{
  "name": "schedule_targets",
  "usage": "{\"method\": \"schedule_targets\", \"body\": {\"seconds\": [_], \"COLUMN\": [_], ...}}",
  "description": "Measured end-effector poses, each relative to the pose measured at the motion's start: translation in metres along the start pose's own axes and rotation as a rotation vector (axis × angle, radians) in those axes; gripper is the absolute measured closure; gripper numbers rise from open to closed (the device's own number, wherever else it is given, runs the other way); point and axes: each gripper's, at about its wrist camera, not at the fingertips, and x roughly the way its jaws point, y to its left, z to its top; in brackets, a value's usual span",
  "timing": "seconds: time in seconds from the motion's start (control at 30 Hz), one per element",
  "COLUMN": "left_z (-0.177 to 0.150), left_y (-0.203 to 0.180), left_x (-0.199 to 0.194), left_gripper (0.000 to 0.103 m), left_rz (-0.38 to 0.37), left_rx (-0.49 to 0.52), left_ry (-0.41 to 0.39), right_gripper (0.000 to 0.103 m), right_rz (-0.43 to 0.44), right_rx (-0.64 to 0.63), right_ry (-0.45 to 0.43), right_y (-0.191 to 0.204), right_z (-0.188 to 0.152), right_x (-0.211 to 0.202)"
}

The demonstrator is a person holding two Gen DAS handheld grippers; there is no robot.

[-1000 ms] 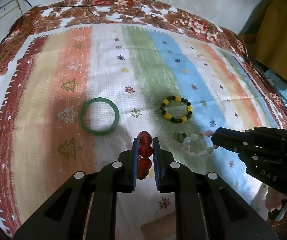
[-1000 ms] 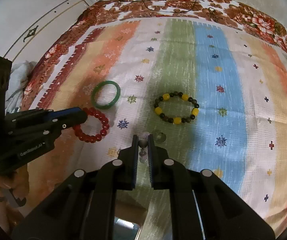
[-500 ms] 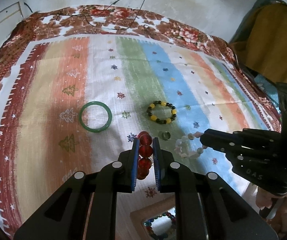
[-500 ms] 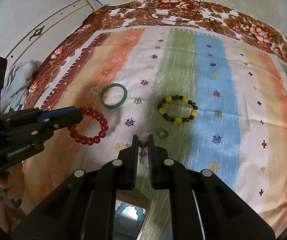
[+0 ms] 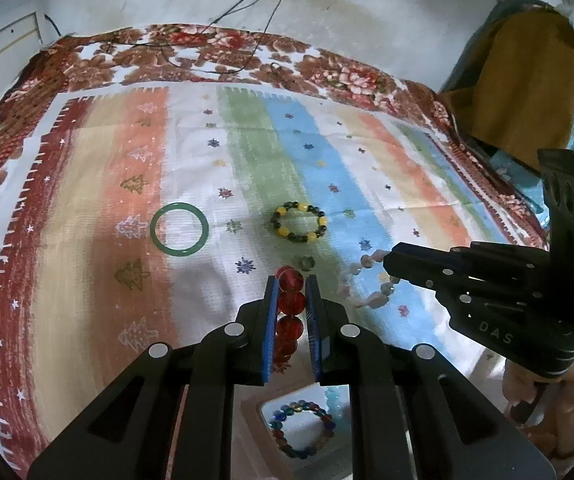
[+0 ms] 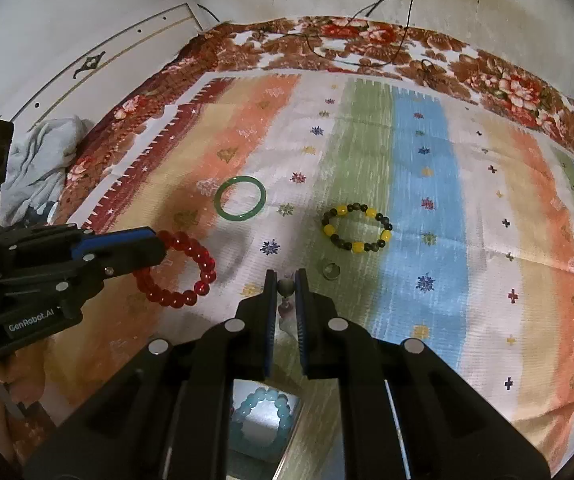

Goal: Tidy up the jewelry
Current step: 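Lift both held bracelets and carry them over the silver tin, then open both tools to release the bracelets into the silver tin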

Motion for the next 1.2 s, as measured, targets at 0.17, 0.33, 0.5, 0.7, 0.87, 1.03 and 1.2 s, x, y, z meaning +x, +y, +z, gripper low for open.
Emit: {"method": "schedule_targets", "body": {"seconds": [0.17, 0.33, 0.5, 0.7, 0.87, 1.03, 1.2], "left_z": [-0.005, -0.012, -0.023, -0.036, -0.053, -0.066, -0.077], "left_y": [-0.004, -0.009, -0.014, -0.025, -0.027, -0.030, -0.030], "left_x": [-0.011, -0.019, -0.027, -0.036, -0.034, -0.034, -0.034], "left_gripper": [0.090, 0.090, 0.090, 0.090, 0.090, 0.090, 0.090], "left_rz": [-0.015, -0.025, -0.040, -0.060, -0.065, -0.062, -0.065], "left_rx": [0.008, 0.014, 0.021, 0.039, 0.030, 0.030, 0.020], "left_ry": [-0.019, -0.030, -0.032, -0.039, -0.017, -0.009, 0.004], "right_gripper": [0.093, 0.093, 0.093, 0.093, 0.093, 0.093, 0.093], "right_rz": [0.012, 0.026, 0.043, 0.060, 0.077, 0.093, 0.081], "right_rx": [-0.016, -0.028, -0.037, -0.028, -0.027, -0.031, -0.028], "right_ry": [-0.015, -0.030, -0.026, -0.034, -0.026, -0.019, -0.001], "right_y": [0.007, 0.014, 0.019, 0.021, 0.025, 0.030, 0.029], "right_z": [-0.007, -0.017, -0.031, -0.042, -0.057, -0.068, -0.077], "right_x": [-0.012, -0.024, -0.030, -0.039, -0.044, -0.047, -0.043]}}
